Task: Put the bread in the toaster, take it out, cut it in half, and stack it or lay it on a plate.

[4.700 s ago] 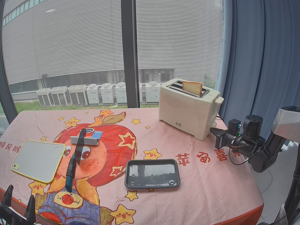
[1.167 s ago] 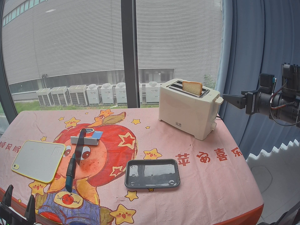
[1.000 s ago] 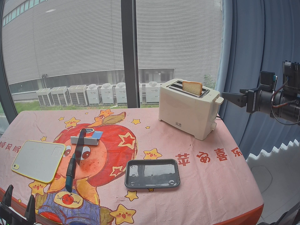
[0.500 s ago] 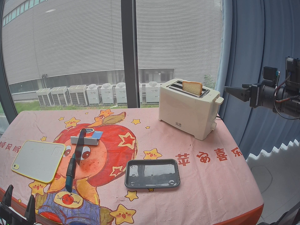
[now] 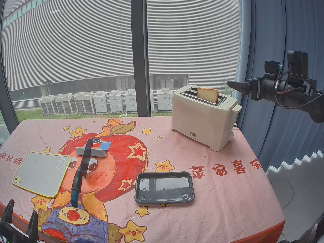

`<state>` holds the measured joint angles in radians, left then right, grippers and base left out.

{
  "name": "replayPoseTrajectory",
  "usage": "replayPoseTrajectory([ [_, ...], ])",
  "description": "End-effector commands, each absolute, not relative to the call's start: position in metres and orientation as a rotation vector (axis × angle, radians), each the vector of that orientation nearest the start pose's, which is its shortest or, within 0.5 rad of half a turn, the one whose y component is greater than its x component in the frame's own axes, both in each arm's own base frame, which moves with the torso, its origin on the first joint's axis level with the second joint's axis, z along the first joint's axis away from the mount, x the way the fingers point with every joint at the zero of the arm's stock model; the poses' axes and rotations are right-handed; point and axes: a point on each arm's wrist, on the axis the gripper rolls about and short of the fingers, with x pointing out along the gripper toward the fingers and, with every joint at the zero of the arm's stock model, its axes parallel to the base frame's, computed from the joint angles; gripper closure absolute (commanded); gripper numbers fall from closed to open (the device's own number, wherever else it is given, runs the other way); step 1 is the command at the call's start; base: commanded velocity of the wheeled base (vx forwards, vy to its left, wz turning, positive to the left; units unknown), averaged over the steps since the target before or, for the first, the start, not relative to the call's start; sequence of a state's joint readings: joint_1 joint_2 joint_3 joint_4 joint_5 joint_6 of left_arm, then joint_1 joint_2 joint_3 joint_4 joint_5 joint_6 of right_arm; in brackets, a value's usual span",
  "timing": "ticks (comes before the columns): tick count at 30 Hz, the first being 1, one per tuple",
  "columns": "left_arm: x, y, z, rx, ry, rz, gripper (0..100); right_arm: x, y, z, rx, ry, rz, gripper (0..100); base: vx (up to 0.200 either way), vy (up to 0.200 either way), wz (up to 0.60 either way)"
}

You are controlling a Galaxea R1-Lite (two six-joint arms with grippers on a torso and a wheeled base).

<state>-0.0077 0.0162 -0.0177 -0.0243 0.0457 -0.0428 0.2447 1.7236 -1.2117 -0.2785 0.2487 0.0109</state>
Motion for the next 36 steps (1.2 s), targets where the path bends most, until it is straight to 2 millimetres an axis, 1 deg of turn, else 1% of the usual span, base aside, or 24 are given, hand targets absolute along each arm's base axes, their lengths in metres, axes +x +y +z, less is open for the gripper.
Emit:
replayPoseTrajectory([
  [1, -0.023, 0.001, 0.079, -0.044, -0.022, 0.038, 0, 0.364, 0.097, 0.225, 0.009, 0.3, 0.489, 0, 0.0, 0.0, 0.0],
  [6, -0.023, 0.001, 0.079, -0.044, -0.022, 0.038, 0, 0.39, 0.108, 0.218, 0.006, 0.289, 0.499, 0, 0.0, 0.0, 0.0],
  [8, -0.023, 0.001, 0.079, -0.044, -0.022, 0.038, 0, 0.394, 0.109, 0.217, 0.004, 0.287, 0.5, 0, 0.0, 0.0, 0.0],
  [9, -0.023, 0.001, 0.079, -0.044, -0.022, 0.038, 0, 0.403, 0.113, 0.214, 0.003, 0.282, 0.505, 0, 0.0, 0.0, 0.0],
  [10, -0.023, 0.001, 0.079, -0.044, -0.022, 0.038, 0, 0.407, 0.116, 0.212, 0.002, 0.28, 0.508, 0, 0.0, 0.0, 0.0],
  [18, -0.023, 0.001, 0.079, -0.044, -0.022, 0.038, 0, 0.431, 0.129, 0.191, -0.002, 0.297, 0.523, 0, 0.0, 0.0, 0.0],
  [20, -0.023, 0.001, 0.079, -0.044, -0.022, 0.039, 0, 0.434, 0.131, 0.187, -0.002, 0.302, 0.525, 0, 0.0, 0.0, 0.0],
  [24, -0.023, 0.001, 0.079, -0.044, -0.022, 0.039, 0, 0.438, 0.133, 0.185, -0.002, 0.299, 0.526, 0, 0.0, 0.0, 0.0],
  [32, -0.023, 0.001, 0.079, -0.044, -0.022, 0.038, 0, 0.437, 0.13, 0.186, -0.002, 0.299, 0.52, 0, 0.0, 0.0, 0.0],
  [36, -0.023, 0.001, 0.079, -0.044, -0.022, 0.038, 0, 0.434, 0.131, 0.182, -0.004, 0.315, 0.523, 0, 0.0, 0.0, 0.0],
])
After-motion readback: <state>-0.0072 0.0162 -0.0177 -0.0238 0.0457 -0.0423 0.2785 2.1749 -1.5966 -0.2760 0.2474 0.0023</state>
